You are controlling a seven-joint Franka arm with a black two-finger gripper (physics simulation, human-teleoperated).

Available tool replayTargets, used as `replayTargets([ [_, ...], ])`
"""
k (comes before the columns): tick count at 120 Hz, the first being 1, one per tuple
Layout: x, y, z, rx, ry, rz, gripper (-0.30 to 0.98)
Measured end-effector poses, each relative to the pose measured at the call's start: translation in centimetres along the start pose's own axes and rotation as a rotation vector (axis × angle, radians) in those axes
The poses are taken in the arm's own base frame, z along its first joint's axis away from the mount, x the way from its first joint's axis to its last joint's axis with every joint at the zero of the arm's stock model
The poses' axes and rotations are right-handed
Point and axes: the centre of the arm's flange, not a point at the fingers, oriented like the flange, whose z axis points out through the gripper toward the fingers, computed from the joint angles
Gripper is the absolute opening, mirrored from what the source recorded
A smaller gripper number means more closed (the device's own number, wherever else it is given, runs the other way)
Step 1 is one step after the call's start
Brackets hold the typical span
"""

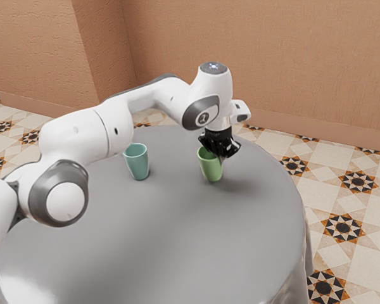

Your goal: Place the right cup onto the left cup

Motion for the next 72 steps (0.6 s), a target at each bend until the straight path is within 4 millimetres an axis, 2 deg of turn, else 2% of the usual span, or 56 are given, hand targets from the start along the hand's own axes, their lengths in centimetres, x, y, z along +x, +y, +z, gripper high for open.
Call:
replayTargets([
  [9,0.1,-0.1,-0.9,0.002,0.010,0.000,-0.09],
  [30,-0.8,0.0,-4.7,0.033,0.015,0.022,-0.09],
  [58,-3.7,-3.2,-9.9,0.075,-0.020,-0.015,-0.10],
  [72,-4.4,-4.9,-12.0,0.075,-0.019,-0.048,-0.10],
])
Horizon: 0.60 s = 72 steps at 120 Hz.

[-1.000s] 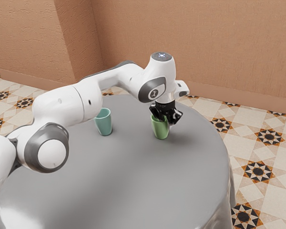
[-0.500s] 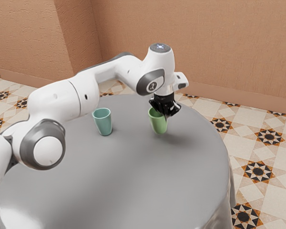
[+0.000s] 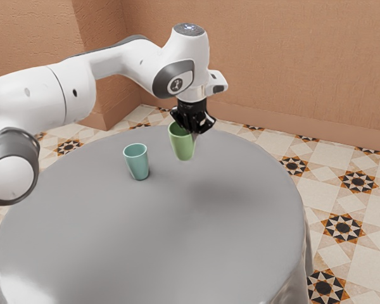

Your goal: Place the right cup onto the left cup

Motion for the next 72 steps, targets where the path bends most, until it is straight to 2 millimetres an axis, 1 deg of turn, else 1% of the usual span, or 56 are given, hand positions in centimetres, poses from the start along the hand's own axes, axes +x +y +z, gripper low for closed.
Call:
replayTargets([
  [9,-0.2,-0.7,-1.7,-0.003,0.006,-0.013,-0.10],
  [19,-0.9,-1.3,-2.2,0.001,-0.009,-0.021,-0.10],
  [27,-1.3,-2.5,-2.6,0.008,-0.018,-0.038,-0.10],
  [40,-1.8,-3.7,-3.2,0.014,-0.025,-0.057,-0.10],
  [72,-2.6,-4.4,-5.1,0.018,-0.027,-0.069,-0.10],
])
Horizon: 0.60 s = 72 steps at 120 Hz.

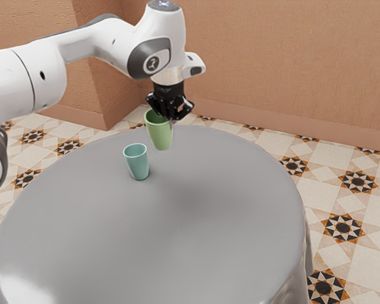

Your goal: Place the right cup onto the left cup

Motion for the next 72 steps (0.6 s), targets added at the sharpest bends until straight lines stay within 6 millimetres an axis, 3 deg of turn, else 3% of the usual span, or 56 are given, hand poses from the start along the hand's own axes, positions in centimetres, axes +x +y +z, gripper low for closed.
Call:
replayTargets([
  [21,-0.8,-0.4,-1.0,0.009,-0.010,-0.003,-0.10],
  [45,-1.4,-3.9,-0.3,0.044,-0.038,-0.055,-0.10],
  [72,-0.9,-6.4,0.5,0.062,-0.049,-0.094,-0.10],
])
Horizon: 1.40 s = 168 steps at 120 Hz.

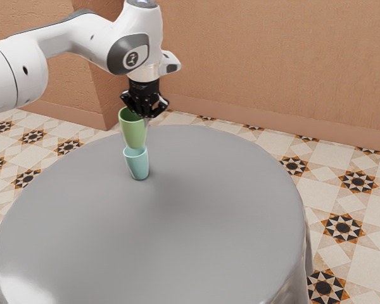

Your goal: Place the right cup onto the left cup

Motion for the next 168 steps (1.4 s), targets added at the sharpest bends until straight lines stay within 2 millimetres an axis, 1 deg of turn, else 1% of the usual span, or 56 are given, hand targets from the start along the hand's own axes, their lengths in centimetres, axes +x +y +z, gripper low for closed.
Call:
replayTargets([
  [25,0.8,-2.8,1.2,0.012,-0.015,-0.037,-0.10],
  [65,2.5,-4.5,4.2,0.009,-0.017,-0.019,-0.10],
  [72,3.1,-4.8,4.7,0.005,-0.014,-0.016,-0.10],
  [102,5.1,-5.2,5.5,-0.010,0.012,0.020,-0.10],
  [121,6.0,-5.6,6.9,-0.017,0.006,0.039,-0.10],
  [132,6.3,-5.6,7.7,-0.024,0.004,0.052,-0.10],
  [157,7.0,-5.3,8.3,-0.034,0.015,0.083,-0.10],
  [168,7.1,-5.1,8.9,-0.040,0.009,0.094,-0.10],
])
